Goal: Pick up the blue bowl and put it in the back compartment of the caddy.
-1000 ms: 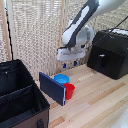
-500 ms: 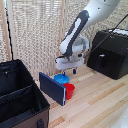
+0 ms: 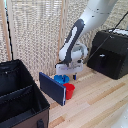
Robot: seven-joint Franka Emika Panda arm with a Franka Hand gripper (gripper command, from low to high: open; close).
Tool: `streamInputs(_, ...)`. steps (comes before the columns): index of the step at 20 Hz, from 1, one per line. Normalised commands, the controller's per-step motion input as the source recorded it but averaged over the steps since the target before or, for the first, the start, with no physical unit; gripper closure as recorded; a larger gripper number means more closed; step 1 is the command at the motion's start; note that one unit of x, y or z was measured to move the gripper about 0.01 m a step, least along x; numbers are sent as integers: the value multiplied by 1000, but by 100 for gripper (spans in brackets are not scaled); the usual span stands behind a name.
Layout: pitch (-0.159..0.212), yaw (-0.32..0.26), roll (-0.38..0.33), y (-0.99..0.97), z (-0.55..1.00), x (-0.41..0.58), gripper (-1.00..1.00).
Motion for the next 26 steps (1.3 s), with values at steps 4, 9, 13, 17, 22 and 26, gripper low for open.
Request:
streamInputs(4,0,0,0,0,-172,112,100)
streamInputs(9,6,-16,10,33,98,150,100)
streamInputs(13,10,-27,35,4,785,141,100)
streamInputs(17,33,0,7,0,1000,209,100)
streamInputs(22,56,0,27,62,995,194,100)
streamInputs(26,91,0,77,215,879,149,100)
